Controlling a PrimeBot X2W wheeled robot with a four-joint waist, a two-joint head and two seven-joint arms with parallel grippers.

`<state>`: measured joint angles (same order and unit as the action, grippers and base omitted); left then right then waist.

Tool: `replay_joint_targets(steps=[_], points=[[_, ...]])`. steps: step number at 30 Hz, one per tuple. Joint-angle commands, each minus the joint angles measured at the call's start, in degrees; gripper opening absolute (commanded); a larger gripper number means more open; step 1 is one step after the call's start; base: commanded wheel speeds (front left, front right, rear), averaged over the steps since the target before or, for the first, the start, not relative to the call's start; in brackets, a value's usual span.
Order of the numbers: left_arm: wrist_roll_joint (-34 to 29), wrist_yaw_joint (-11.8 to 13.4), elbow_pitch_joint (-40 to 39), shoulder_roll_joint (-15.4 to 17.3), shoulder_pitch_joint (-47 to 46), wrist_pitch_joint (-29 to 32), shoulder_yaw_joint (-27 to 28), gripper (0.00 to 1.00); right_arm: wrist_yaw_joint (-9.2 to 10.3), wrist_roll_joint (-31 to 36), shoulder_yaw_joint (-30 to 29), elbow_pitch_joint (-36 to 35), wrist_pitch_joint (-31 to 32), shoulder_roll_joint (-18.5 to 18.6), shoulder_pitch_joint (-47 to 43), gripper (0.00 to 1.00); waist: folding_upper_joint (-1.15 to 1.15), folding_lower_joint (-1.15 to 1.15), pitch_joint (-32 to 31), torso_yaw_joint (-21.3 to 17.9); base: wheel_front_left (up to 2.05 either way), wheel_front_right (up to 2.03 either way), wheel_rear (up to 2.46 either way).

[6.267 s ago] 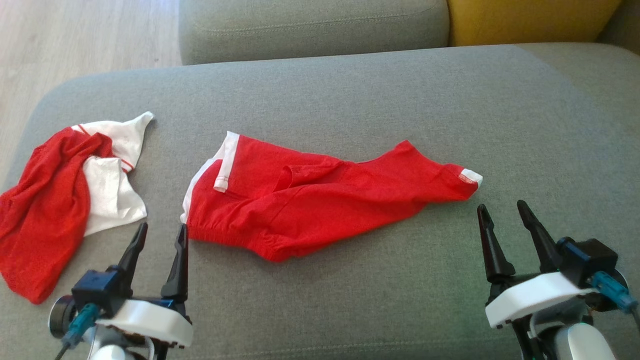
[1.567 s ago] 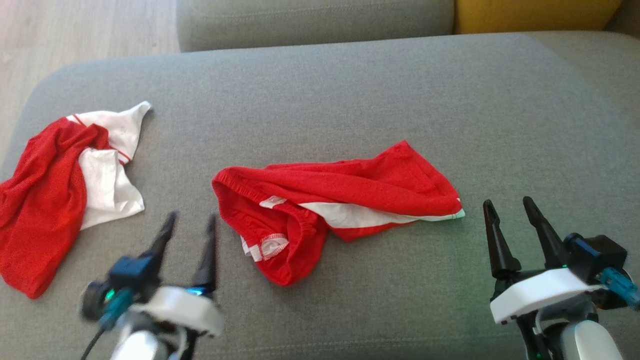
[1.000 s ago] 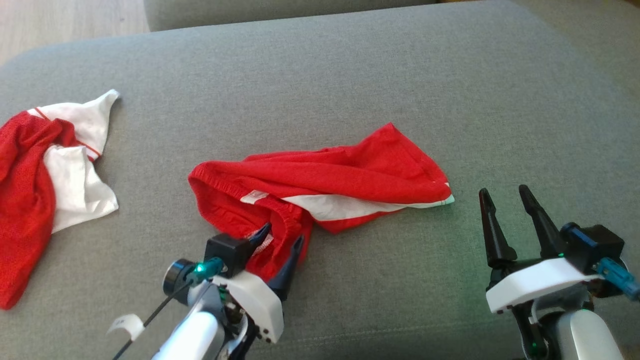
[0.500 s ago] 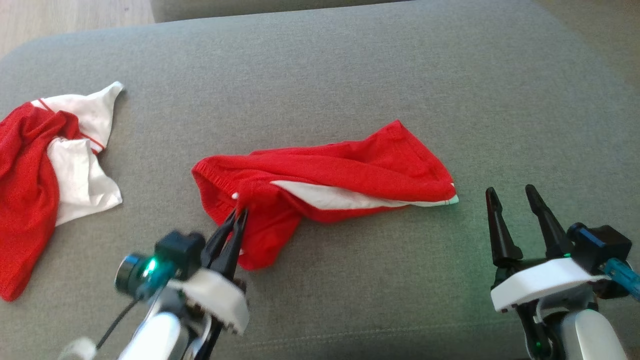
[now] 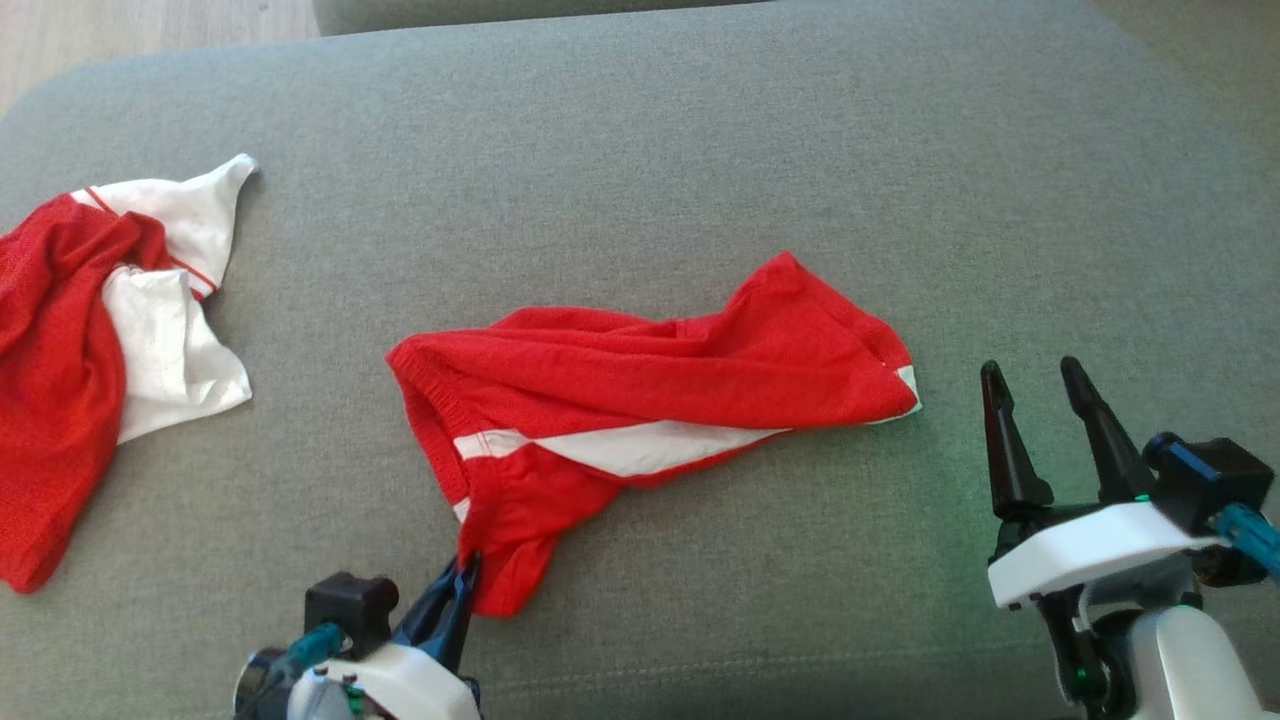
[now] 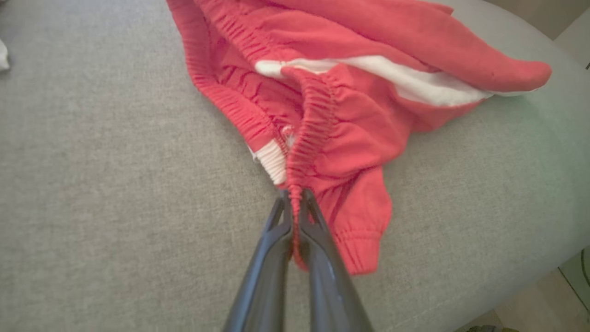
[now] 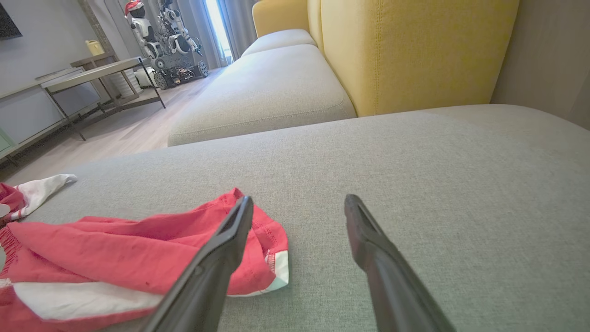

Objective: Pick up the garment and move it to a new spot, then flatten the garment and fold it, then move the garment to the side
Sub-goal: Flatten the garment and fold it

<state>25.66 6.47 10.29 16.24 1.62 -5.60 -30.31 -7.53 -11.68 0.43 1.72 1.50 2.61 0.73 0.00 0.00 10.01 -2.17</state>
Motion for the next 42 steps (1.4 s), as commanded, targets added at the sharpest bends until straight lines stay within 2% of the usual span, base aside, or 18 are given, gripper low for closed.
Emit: replay_joint_targets(steps=[1, 3, 4, 5, 6, 16, 22, 26, 33, 42], points=[[0.8, -0.5, 0.1, 0.1, -1.2, -0.7, 2.4, 0.00, 0.04, -0.3, 0.9, -1.8, -0.6, 0.3, 2.0, 1.00, 0.00, 0.00, -0.2, 0.0, 0.00, 0.00, 0.00], [1.4, -0.6, 1.8, -0.1, -1.3, -1.1, 2.7, 0.00, 0.04, -0.4, 0.8, -1.7, -0.6, 0.3, 2.0, 1.00, 0.00, 0.00, -0.3, 0.0, 0.00, 0.00, 0.00], [1.6, -0.6, 2.6, -0.2, -1.3, -1.2, 2.8, 0.33, 0.04, -0.4, 0.7, -1.7, -0.6, 0.3, 2.0, 1.00, 0.00, 0.00, -0.4, 0.0, 0.00, 0.00, 0.00], [2.0, -0.6, 3.3, -0.3, -1.3, -1.4, 3.0, 0.93, 0.04, -0.4, 0.6, -1.7, -0.5, 0.3, 2.0, 1.00, 0.00, 0.00, -0.5, 0.0, 0.00, 0.00, 0.00], [2.2, -0.7, 3.9, -0.4, -1.4, -1.6, 3.1, 1.00, 0.04, -0.4, 0.6, -1.7, -0.5, 0.3, 2.0, 1.00, 0.00, 0.00, -0.6, 0.0, 0.00, 0.00, 0.00], [1.7, 1.1, 0.8, -1.9, -3.1, -7.0, 5.2, 1.00, 0.04, -0.3, 0.3, -1.8, -0.4, 0.3, 1.3, 1.00, 0.00, 0.00, -2.2, 0.0, 0.00, 0.00, 0.00], [-1.1, 4.5, -6.3, -1.0, -5.6, -8.8, 9.0, 1.00, 0.04, 0.4, 0.3, -2.2, 0.0, 0.3, 0.4, 1.00, 0.00, 0.00, -3.9, 0.2, 0.00, 0.00, 0.00], [-1.9, 5.8, -8.2, 0.0, -6.8, -9.1, 11.1, 1.00, 0.04, 1.3, 0.7, -2.5, 0.5, 0.3, -0.2, 1.00, 0.00, 0.00, -4.7, 0.2, 0.00, 0.00, 0.00], [-2.0, 6.2, -8.1, 1.5, -6.3, -8.6, 11.8, 1.00, 0.04, 2.1, 1.3, -3.3, 1.6, 0.3, -0.8, 1.00, 0.00, 0.00, -5.3, 0.0, 0.00, 0.00, 0.00], [-1.5, 6.2, -8.1, 1.3, -6.1, -8.5, 11.3, 1.00, 0.04, 2.5, 1.4, -3.8, 2.3, 0.3, -1.2, 1.00, 0.00, 0.00, -5.3, 0.6, 0.00, 0.00, 0.00]])
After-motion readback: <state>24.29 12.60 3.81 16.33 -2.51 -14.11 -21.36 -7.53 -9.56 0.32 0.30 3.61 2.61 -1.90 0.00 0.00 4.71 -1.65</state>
